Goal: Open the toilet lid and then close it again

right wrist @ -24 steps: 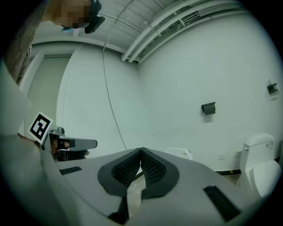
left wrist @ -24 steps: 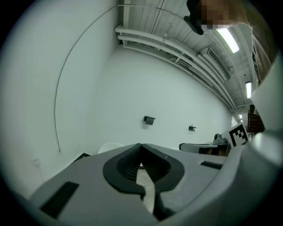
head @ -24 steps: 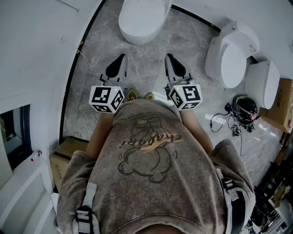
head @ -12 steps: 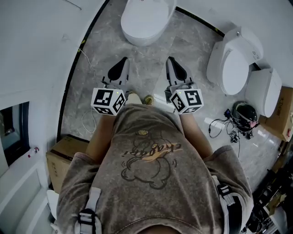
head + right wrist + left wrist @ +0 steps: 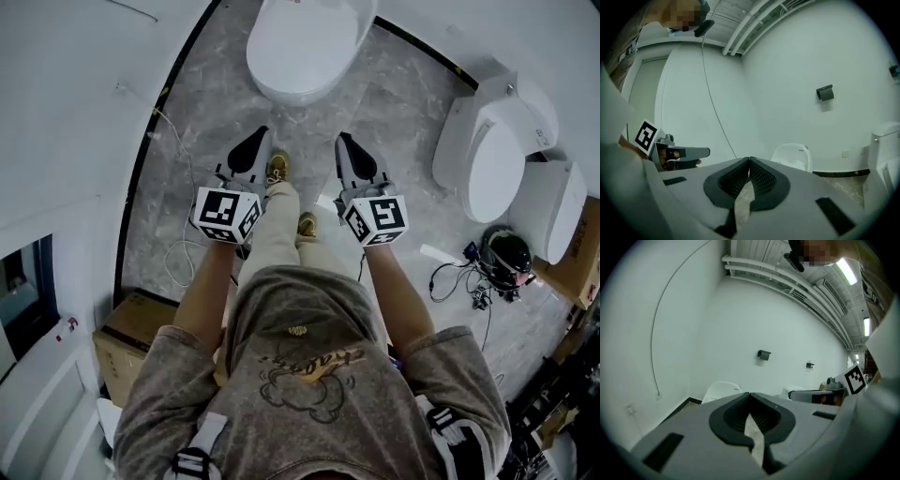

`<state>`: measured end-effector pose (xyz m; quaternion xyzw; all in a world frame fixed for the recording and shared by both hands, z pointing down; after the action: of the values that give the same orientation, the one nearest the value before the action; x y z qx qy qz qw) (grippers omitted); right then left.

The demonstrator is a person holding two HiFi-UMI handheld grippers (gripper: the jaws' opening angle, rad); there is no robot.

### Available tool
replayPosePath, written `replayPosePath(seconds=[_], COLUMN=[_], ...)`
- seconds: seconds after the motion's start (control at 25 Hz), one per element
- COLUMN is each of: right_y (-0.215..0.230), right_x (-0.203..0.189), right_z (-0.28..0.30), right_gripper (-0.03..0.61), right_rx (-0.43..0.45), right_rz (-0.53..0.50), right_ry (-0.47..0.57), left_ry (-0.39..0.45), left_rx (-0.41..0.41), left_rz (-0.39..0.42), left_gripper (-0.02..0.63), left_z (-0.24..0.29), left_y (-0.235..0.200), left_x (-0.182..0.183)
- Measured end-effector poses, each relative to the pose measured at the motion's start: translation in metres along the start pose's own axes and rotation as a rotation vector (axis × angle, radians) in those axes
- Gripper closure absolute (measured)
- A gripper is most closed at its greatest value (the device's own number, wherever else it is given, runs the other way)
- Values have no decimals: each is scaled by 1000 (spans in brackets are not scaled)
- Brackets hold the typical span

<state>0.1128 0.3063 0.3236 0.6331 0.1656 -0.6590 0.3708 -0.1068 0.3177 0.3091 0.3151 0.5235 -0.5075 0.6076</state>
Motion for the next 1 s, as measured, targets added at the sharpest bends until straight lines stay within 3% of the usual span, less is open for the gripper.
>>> replayPosePath(seconds=[0.24, 0.52, 1.0], right_y=[47, 105, 170], right_x=[-63, -165, -302], right_z=[63, 132, 213], right_gripper=[552, 552, 552], right_rx=[-17, -19, -14], right_rz=[54, 106, 133], right_ry=[-13, -64, -143], left_ry=[-54, -114, -179], left_rx=[9, 18, 29], left_rz=[-13, -35, -62], left_gripper=[604, 604, 604], left_z=[73, 152, 250], left_y=[-40, -72, -123], left_x=[-69, -166, -311])
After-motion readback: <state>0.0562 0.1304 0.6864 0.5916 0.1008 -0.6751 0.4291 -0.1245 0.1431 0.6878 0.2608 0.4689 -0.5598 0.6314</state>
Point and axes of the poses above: the fingertips, and each gripper's own axes: z forward along the fingers, y to its right, x out of its top, the point moved 8 cm from there along -z, backward along the fingers, and after that the axes turned 9 degrees about x, right-handed, at the moved point
